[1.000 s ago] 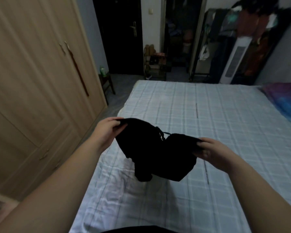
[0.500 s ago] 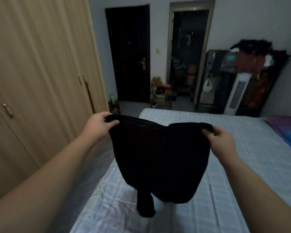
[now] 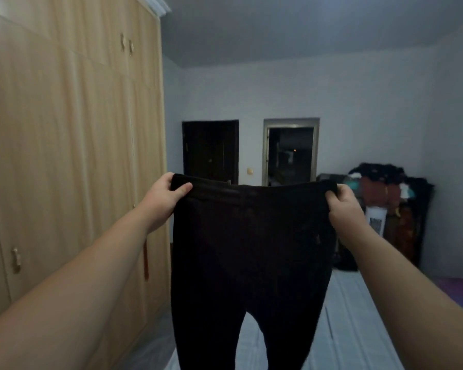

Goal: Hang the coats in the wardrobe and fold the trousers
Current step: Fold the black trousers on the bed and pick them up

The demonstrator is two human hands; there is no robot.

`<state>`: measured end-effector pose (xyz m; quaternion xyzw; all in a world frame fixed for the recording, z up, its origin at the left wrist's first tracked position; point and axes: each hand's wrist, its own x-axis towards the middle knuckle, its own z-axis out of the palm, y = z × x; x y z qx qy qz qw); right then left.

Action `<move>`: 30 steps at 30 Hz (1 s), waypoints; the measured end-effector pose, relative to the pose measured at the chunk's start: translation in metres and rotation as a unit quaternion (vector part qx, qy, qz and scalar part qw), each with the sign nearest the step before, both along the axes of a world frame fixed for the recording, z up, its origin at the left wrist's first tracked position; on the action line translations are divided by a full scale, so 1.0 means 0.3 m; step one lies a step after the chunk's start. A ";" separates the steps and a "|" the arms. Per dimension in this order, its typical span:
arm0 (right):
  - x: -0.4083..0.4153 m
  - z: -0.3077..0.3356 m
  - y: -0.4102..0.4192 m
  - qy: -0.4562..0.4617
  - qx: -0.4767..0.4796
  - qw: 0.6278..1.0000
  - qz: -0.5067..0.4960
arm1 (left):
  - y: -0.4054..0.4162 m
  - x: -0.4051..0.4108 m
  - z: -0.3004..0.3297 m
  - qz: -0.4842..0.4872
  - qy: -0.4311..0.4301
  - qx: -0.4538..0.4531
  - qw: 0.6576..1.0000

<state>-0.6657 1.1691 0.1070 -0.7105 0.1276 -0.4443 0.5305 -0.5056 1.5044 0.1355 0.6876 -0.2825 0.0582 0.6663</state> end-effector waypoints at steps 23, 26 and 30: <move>-0.151 0.236 -0.057 0.038 0.059 0.979 0.193 | 0.131 -0.037 0.236 -0.153 0.072 0.101 0.981; -0.178 0.208 -0.076 0.034 0.074 0.962 0.261 | 0.138 -0.034 0.209 -0.143 0.062 0.090 0.984; -0.225 0.162 -0.116 0.008 0.106 0.928 0.356 | 0.167 -0.039 0.184 -0.259 0.079 0.040 0.962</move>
